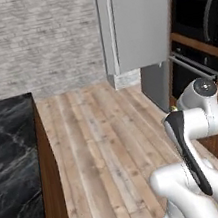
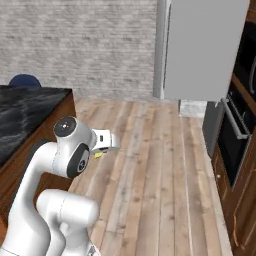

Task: Place the eggplant and lemon wedge inside the fridge drawer. Close the drawer after placing the vegetables.

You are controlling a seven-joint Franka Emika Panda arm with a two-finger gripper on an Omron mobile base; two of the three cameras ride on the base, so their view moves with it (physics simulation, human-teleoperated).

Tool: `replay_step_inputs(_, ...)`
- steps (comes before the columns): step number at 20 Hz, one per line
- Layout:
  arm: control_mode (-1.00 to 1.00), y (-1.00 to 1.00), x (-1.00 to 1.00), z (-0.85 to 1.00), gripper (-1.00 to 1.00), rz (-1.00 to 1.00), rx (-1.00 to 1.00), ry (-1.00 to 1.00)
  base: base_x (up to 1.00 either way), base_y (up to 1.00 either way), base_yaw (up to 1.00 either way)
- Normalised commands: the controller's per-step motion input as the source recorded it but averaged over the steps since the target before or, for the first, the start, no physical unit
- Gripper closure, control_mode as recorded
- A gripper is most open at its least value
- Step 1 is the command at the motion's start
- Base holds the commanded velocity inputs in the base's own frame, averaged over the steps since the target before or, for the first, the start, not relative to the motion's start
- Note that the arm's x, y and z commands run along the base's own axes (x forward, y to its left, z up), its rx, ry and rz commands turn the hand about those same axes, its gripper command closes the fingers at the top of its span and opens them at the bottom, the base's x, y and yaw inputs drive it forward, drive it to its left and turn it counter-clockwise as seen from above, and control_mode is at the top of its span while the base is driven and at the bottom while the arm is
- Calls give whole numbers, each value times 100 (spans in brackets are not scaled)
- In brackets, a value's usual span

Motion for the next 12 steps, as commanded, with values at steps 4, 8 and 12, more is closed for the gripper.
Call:
replay_step_inputs(4, 100, 0, 0, 0, 100, 0, 0, 0, 100, 5, 13)
replay_step_inputs(8, 100, 0, 0, 0, 100, 0, 0, 0, 100, 16, 13)
replay_step_inputs(12, 100, 0, 0, 0, 100, 0, 0, 0, 100, 20, 11)
